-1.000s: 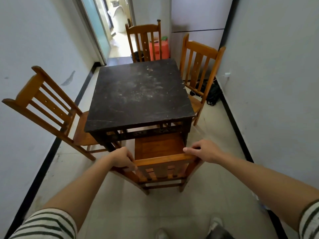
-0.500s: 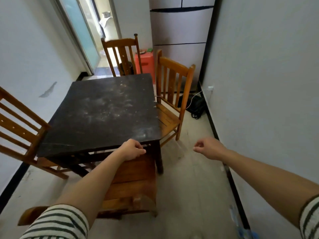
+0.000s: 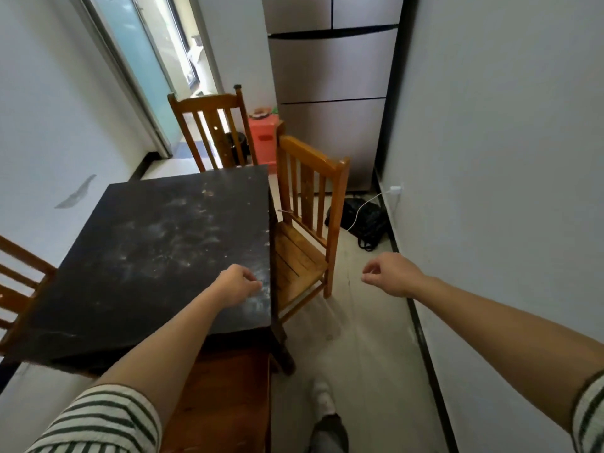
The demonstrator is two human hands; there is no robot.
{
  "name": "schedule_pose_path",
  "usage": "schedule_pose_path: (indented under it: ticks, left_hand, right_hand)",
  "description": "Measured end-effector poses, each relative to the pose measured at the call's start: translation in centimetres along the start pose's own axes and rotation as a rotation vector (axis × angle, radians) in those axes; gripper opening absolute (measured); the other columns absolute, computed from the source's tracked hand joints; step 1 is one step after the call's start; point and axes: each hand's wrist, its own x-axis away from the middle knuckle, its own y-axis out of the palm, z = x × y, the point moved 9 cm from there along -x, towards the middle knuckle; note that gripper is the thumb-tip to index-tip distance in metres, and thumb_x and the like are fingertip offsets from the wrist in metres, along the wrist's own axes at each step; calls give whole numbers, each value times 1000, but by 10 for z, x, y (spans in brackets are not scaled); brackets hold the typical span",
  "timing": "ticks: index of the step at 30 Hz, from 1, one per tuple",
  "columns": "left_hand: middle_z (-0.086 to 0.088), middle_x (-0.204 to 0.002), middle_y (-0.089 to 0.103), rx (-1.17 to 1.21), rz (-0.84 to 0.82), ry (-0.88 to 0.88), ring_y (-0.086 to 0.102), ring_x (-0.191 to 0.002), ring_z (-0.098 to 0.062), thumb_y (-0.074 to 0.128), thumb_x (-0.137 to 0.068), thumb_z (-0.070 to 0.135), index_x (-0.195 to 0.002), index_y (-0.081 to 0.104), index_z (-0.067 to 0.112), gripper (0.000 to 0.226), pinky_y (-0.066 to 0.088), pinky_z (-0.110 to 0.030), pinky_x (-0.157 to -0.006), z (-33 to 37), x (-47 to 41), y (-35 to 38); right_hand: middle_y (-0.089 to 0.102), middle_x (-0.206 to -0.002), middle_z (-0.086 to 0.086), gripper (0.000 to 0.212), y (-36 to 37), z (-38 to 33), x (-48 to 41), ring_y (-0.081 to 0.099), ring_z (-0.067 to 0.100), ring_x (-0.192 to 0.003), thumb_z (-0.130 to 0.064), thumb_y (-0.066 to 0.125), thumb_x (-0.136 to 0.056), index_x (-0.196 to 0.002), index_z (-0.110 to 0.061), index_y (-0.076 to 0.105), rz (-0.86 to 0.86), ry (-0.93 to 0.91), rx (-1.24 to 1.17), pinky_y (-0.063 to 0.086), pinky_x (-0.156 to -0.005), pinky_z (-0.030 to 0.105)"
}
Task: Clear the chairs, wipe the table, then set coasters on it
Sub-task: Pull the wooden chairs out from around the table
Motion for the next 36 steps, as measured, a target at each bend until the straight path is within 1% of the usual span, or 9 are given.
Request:
schedule_pose_path:
  ticks: [8,11,14,18,21,23,27,32,36]
  left_hand:
    - [-7,-99,66,95,84,11,63,-78,-16,61,-94,30,-107,64,15,20,49,-23,-55,90,-138,-65]
    - [-5,-103,63,142,140,20,63,-91,-20,60,-95,29,-114,62,14,24,54,-27,-69,123,-177,-97]
    - [-6,-107,62,149,135,-2,63,-97,-22,60,-95,29,-121,60,12,31,56,-33,-80,146,-216,-111]
    - [-5,-102,63,239,117,-64,65,-86,-17,61,-94,31,-125,56,15,35,52,-24,-59,169,-264,-130]
    - [-8,-96,64,296,124,-131,64,-76,-18,61,-94,31,-124,54,13,35,50,-24,-56,180,-295,-136]
    - [-11,-97,64,322,143,-154,63,-75,-19,60,-95,30,-128,49,12,39,51,-26,-58,192,-319,-144]
    - [-14,-109,62,409,160,-200,65,-89,-24,59,-96,32,-140,39,12,53,57,-35,-74,212,-353,-148]
    - [-14,-132,56,532,137,-252,65,-103,-29,53,-98,36,-145,34,13,56,60,-41,-80,226,-389,-147]
    - [-9,-127,59,663,105,-230,62,-113,-32,49,-100,32,-140,42,14,44,57,-44,-85,240,-422,-150]
  right_hand:
    - [69,-92,-9,19,-105,-13,-148,61,4,-76,-37,56,-96,-103,-24,68,150,-126,72,47,-64,19]
    - [64,-85,-10,18,-147,-28,-188,59,4,-72,-35,56,-96,-100,-22,68,269,-205,58,43,-61,15]
    - [61,-86,-12,21,-163,-36,-233,59,6,-73,-39,57,-94,-100,-23,69,304,-297,118,53,-68,21]
    - [62,-96,-9,28,-175,-50,-297,58,7,-86,-45,55,-92,-109,-25,66,307,-442,293,52,-74,22]
    - [60,-106,-5,40,-163,-50,-340,56,11,-93,-47,56,-90,-122,-25,58,185,-480,348,49,-75,22]
    - [60,-101,-5,49,-152,-39,-370,59,10,-86,-49,58,-88,-130,-26,48,42,-409,289,51,-72,23]
    - [60,-94,-4,58,-125,-24,-403,62,13,-79,-45,63,-85,-134,-25,38,-172,-289,165,58,-72,33]
    - [60,-89,-2,38,-105,-16,-415,62,15,-76,-38,64,-84,-115,-21,51,-278,-160,137,59,-70,34]
    - [59,-89,0,23,-109,-13,-415,60,18,-78,-32,63,-85,-104,-21,54,-276,-110,165,56,-70,33]
